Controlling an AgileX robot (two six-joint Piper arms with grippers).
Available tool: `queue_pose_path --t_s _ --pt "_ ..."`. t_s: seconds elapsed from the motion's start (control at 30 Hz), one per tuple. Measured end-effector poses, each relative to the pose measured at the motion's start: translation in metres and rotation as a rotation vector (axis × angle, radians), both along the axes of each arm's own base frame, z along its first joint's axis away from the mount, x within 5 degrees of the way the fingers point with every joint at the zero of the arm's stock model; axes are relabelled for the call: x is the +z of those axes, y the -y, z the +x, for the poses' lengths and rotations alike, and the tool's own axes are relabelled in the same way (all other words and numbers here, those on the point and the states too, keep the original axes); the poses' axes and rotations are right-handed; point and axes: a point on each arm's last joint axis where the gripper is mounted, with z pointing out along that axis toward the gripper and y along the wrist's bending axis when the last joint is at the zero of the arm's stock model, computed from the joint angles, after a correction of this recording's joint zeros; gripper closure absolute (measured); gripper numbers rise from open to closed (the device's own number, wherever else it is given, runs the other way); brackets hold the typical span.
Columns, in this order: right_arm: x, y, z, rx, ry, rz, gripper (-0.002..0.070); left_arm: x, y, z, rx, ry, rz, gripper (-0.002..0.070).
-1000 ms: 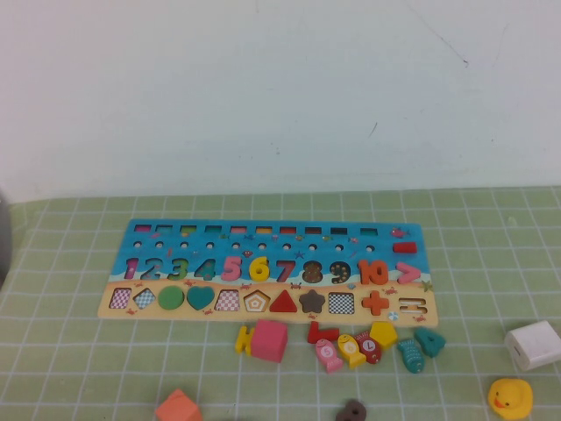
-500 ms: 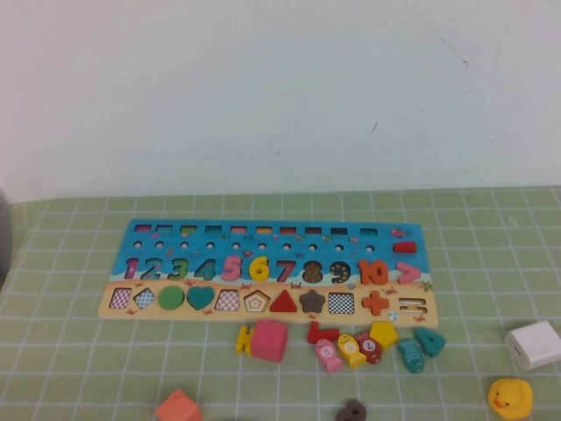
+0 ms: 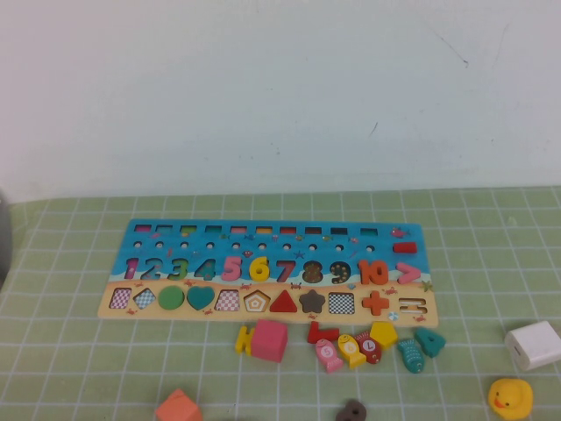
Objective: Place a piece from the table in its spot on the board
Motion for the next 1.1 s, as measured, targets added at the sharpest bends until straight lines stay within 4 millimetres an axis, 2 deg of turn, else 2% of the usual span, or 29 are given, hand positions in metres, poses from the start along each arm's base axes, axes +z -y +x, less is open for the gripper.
queue_pose_path --t_s 0.47,1.1 --pt "-0.0003 -0.0028 0.0 0.006 0.001 0.079 0.0678 0.0 0.0 0.0 0.0 0.0 0.0 0.0676" --pt "-0.0003 -0.003 0.0 0.006 0.001 0.082 0.0678 0.0 0.0 0.0 0.0 0.0 0.0 0.0676"
